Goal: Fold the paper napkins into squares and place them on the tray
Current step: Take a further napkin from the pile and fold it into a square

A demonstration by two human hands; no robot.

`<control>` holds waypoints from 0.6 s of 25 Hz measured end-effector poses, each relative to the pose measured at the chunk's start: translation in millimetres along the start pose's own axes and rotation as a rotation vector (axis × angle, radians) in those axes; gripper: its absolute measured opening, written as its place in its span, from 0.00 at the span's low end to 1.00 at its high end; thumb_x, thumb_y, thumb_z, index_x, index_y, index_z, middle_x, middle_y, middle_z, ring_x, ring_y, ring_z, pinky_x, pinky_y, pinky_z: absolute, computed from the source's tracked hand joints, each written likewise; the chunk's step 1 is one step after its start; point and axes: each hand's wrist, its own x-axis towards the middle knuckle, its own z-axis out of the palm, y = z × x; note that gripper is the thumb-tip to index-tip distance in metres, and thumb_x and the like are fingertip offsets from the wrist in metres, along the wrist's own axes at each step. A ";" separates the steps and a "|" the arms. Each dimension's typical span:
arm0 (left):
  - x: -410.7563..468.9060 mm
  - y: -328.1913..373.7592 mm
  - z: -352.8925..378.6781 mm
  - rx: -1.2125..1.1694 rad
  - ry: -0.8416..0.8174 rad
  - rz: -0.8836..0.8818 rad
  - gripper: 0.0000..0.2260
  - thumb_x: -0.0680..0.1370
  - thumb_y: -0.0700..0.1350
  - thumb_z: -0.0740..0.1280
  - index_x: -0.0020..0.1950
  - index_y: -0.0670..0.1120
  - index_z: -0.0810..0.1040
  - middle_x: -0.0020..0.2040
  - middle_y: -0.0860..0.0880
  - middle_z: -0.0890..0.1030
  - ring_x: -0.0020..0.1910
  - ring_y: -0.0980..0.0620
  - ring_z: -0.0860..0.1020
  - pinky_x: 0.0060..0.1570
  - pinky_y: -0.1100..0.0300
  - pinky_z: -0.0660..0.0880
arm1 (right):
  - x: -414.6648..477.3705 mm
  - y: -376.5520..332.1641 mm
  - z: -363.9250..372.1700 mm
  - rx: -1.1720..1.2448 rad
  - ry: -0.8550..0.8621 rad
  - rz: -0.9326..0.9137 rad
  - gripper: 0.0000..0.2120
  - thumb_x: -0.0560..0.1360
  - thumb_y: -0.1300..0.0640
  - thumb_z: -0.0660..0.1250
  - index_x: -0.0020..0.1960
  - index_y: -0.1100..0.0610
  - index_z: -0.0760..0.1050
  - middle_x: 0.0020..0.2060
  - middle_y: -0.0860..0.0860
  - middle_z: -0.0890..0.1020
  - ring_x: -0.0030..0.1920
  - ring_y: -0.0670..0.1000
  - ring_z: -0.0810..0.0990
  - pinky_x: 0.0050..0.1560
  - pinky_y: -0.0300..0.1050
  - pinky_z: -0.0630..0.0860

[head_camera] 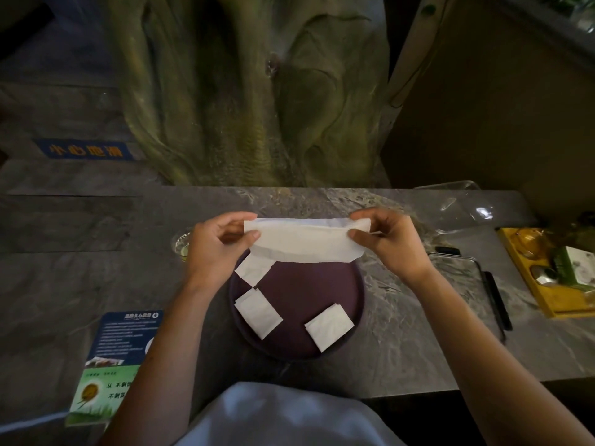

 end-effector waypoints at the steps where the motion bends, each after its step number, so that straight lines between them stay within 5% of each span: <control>1: 1.6 1.0 0.3 0.007 0.002 0.009 0.12 0.71 0.36 0.74 0.50 0.51 0.83 0.40 0.56 0.83 0.37 0.65 0.80 0.40 0.73 0.73 | 1.8 0.3 -0.2 -0.027 0.002 -0.008 0.10 0.72 0.63 0.74 0.50 0.53 0.81 0.44 0.52 0.83 0.40 0.46 0.79 0.45 0.46 0.79; 4: 6.5 2.8 0.5 0.016 0.007 0.024 0.10 0.72 0.37 0.74 0.49 0.50 0.83 0.39 0.57 0.83 0.37 0.66 0.79 0.41 0.73 0.73 | 5.7 0.0 -1.8 -0.103 0.002 -0.047 0.07 0.73 0.59 0.73 0.50 0.51 0.81 0.44 0.45 0.82 0.40 0.42 0.79 0.46 0.46 0.79; 7: 9.6 3.8 0.9 0.031 0.007 0.030 0.09 0.73 0.39 0.73 0.46 0.54 0.82 0.38 0.62 0.84 0.39 0.64 0.80 0.42 0.71 0.74 | 8.1 0.7 -2.8 -0.124 0.005 -0.069 0.04 0.74 0.57 0.72 0.46 0.48 0.81 0.43 0.51 0.83 0.43 0.52 0.80 0.47 0.54 0.79; 11: 11.2 1.4 0.7 0.071 0.027 0.104 0.09 0.74 0.40 0.72 0.42 0.55 0.81 0.45 0.52 0.82 0.42 0.59 0.81 0.46 0.66 0.76 | 9.4 -0.4 -5.5 -0.119 -0.006 -0.099 0.08 0.74 0.56 0.72 0.42 0.43 0.79 0.46 0.42 0.78 0.54 0.53 0.78 0.52 0.49 0.77; 13: 12.7 1.7 0.9 0.030 0.012 0.091 0.09 0.74 0.39 0.72 0.42 0.54 0.81 0.47 0.54 0.82 0.44 0.58 0.81 0.47 0.66 0.76 | 12.1 1.8 -7.8 -0.093 -0.054 -0.111 0.05 0.75 0.57 0.71 0.43 0.48 0.81 0.51 0.42 0.78 0.59 0.50 0.77 0.56 0.49 0.75; 15: 12.6 2.6 2.0 -0.012 -0.028 0.040 0.09 0.75 0.39 0.71 0.42 0.54 0.81 0.43 0.58 0.84 0.43 0.60 0.82 0.45 0.68 0.76 | 13.5 3.3 -9.2 -0.015 -0.083 -0.091 0.02 0.77 0.58 0.69 0.46 0.56 0.80 0.49 0.51 0.81 0.51 0.50 0.80 0.50 0.52 0.77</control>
